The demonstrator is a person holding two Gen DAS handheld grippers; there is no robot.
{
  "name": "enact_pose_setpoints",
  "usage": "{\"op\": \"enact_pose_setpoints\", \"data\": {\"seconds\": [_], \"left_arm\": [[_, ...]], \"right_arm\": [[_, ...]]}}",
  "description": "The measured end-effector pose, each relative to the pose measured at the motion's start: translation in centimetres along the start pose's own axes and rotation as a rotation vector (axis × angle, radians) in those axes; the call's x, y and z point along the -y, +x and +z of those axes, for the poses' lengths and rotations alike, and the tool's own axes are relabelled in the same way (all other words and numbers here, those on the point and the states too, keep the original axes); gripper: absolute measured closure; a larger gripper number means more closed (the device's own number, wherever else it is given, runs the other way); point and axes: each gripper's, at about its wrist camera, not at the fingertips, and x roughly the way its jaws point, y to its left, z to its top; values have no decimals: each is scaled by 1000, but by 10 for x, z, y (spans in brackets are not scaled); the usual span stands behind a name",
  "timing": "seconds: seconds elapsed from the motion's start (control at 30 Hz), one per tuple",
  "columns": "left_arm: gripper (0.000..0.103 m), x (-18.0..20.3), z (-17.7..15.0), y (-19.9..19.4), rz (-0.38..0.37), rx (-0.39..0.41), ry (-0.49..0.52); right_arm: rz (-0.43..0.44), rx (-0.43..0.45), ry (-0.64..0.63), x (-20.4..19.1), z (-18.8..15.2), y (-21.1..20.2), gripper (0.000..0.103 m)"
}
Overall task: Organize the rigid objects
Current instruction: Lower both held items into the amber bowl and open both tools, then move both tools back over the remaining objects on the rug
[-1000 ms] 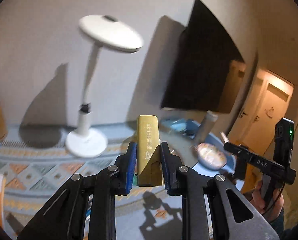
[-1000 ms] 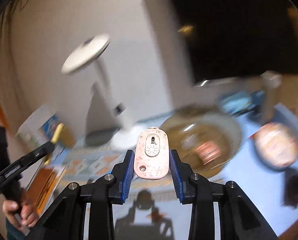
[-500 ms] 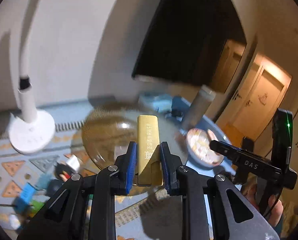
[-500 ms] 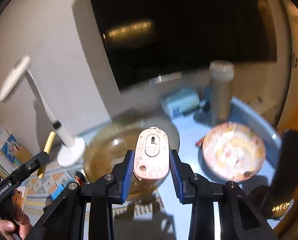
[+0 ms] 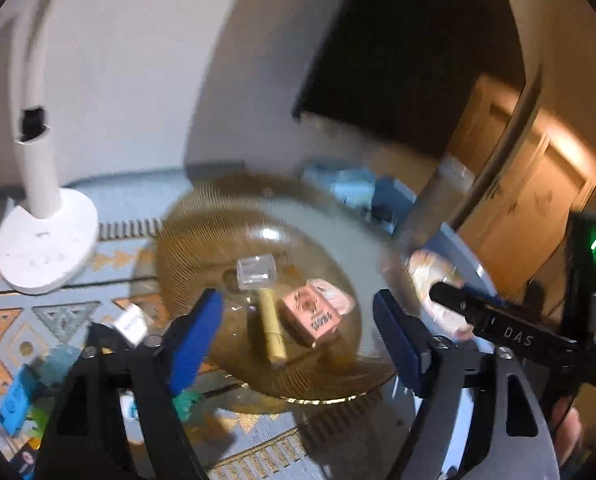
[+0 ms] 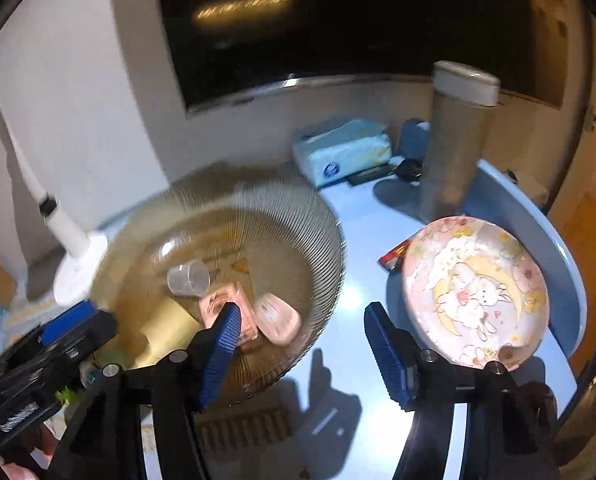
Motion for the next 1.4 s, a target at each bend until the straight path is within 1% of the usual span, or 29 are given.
{"op": "enact_pose_setpoints", "data": {"seconds": [0.1, 0.17, 0.23, 0.33, 0.4, 0.47, 0.5, 0.53, 0.57, 0.6, 0.67, 0.7, 0.8, 0.9, 0.97, 1.03, 1.07, 1.13, 1.17, 1.2, 1.23, 1.27, 1.33, 1.4], "left_arm": [[26, -10, 3, -30, 15, 31, -17], [26, -18, 3, -54, 22, 55, -28], [26, -23, 3, -83, 35, 99, -32], [26, -28, 5, -129, 60, 174, -29], [26, -31, 7, -159, 76, 221, -28], [25, -34, 6, -193, 94, 275, -21], [24, -35, 5, -206, 104, 296, -18], [16, -36, 3, -218, 117, 315, -14], [7, -38, 0, -231, 131, 337, -14], [5, -41, -4, -243, 142, 362, -18], [4, -49, -14, -262, 162, 396, -23], [4, -55, -23, -268, 184, 397, -15], [4, -78, -47, -266, 275, 363, -31], [4, -114, -80, -245, 360, 280, -72], [4, -139, -102, -226, 393, 217, -104], [4, -158, -124, -210, 429, 175, -126], [4, -164, -132, -204, 431, 162, -138], [4, -175, -142, -196, 420, 132, -159], [4, -176, -141, -194, 415, 117, -168], [4, -175, -139, -195, 399, 126, -162], [4, -173, -139, -197, 398, 153, -146], [4, -172, -141, -197, 405, 154, -141], [4, -174, -142, -192, 385, 123, -140], [4, -170, -141, -189, 377, 104, -123]], "right_arm": [[10, 28, 29, 4, -1, -19, 40], [44, 42, 52, 5, -4, -31, 40], [79, 49, 67, 1, -6, -43, 40], [110, 67, 41, -14, -9, -63, 40], [122, 89, 9, -30, -12, -79, 40], [154, 113, -23, -46, -16, -96, 40], [168, 125, -37, -53, -18, -104, 40], [179, 133, -51, -60, -21, -110, 39], [194, 141, -71, -71, -24, -117, 36], [207, 143, -82, -78, -27, -121, 34], [234, 149, -109, -96, -36, -126, 20], [240, 152, -122, -104, -42, -126, 18], [273, 119, -167, -128, -64, -114, 16], [309, 66, -198, -147, -96, -84, 16], [328, 39, -218, -155, -118, -60, 16], [360, 28, -234, -158, -134, -43, 16], [384, 27, -248, -159, -143, -32, 16], [356, 3, -259, -161, -152, -17, 16], [356, -16, -258, -161, -156, -8, 16], [358, -31, -254, -160, -156, -3, 16], [357, -41, -249, -160, -155, 0, 16], [352, -29, -243, -160, -154, 0, 16], [347, -41, -241, -160, -154, 4, 16], [359, -76, -249, -162, -155, 10, 16]]}}
